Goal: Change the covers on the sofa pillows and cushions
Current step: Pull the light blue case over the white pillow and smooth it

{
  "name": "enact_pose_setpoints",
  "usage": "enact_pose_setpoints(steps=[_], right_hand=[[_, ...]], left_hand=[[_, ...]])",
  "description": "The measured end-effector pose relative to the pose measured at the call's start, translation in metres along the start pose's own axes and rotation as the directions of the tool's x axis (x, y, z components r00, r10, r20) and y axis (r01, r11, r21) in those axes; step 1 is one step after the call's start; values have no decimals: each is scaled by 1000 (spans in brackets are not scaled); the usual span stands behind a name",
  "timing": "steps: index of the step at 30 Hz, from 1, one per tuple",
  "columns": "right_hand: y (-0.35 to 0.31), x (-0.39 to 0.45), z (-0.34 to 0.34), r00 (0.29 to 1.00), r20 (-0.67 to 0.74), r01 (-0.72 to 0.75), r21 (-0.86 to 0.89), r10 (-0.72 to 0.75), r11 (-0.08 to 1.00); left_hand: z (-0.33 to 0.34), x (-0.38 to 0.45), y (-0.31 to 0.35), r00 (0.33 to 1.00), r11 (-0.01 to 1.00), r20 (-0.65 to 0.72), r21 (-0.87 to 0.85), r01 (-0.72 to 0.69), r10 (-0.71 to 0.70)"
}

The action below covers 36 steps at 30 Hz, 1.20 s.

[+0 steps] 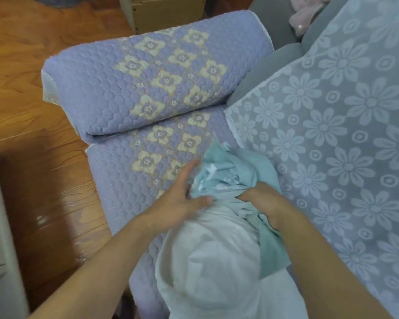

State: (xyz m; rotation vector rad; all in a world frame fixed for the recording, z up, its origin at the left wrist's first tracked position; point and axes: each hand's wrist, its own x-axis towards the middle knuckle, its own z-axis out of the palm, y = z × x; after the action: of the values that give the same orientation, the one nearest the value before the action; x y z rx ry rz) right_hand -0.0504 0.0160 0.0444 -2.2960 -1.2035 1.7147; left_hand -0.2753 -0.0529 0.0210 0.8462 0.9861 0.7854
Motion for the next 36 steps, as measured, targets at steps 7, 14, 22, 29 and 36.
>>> enact_pose_setpoints(steps=[7,14,22,29,36], right_hand=[[8,-2,36,809,26,392,-769,-587,505],[25,-5,26,739,-20,537,-585,-673,607],[12,-11,35,520,312,808,-482,-795,339],[-6,-28,59,660,-107,617,-488,-743,618],[39,-31,87,336,-501,679,-458,-797,574]], left_hand=[[10,12,7,978,453,101,875,-174,180],[27,-8,-28,878,620,-338,782,61,339],[16,-5,-25,869,980,-493,190,65,38],[49,-5,-14,772,945,-552,259,-202,316],[47,-9,-52,762,806,-566,584,99,316]])
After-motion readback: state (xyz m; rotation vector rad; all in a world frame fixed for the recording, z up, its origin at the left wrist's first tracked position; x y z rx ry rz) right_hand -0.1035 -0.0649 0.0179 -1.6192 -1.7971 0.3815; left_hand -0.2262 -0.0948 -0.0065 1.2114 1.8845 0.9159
